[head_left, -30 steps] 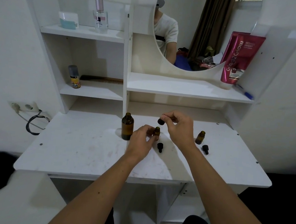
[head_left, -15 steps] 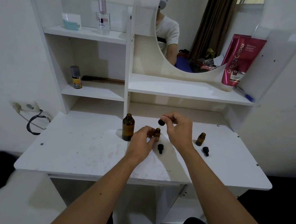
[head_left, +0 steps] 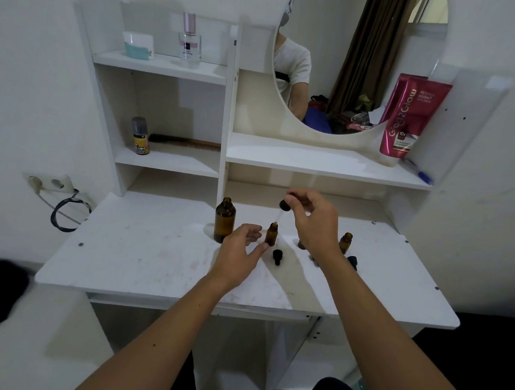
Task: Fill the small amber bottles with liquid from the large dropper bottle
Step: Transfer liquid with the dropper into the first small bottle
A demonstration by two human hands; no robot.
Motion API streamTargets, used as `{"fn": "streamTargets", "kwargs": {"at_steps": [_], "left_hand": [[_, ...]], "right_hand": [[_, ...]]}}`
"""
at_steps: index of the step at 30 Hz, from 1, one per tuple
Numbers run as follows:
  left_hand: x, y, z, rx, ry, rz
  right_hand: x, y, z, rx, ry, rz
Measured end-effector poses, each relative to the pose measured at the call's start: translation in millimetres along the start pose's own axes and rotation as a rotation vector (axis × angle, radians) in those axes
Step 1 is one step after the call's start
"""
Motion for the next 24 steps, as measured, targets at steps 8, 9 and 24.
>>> {"fn": "streamTargets", "kwargs": {"at_steps": [8, 9, 24], "left_hand": [[32.4, -20.0, 44.8, 0.050, 0.014, 0.003], [33.8, -21.2, 51.1, 0.075, 0.034, 0.013], [13.7, -18.5, 70.7, 0.121, 0.161, 0.109]], "right_hand": [[-10.2, -30.1, 10.4, -0.034, 0.071, 0.082], [-10.8, -33.2, 7.5, -0.052, 0.068, 0.087], [-34.5, -70.0, -39.6, -0.257, 0.062, 0.122]]}}
Point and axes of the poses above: each hand's wrist, its own x-axis away from the middle knuckle, its own z-axis out of the back of the hand, y = z × x, the point moved 1 cm from there along -x, towards the middle knuckle, and after that the axes turned 11 degrees about -y, right-handed, at the moved point
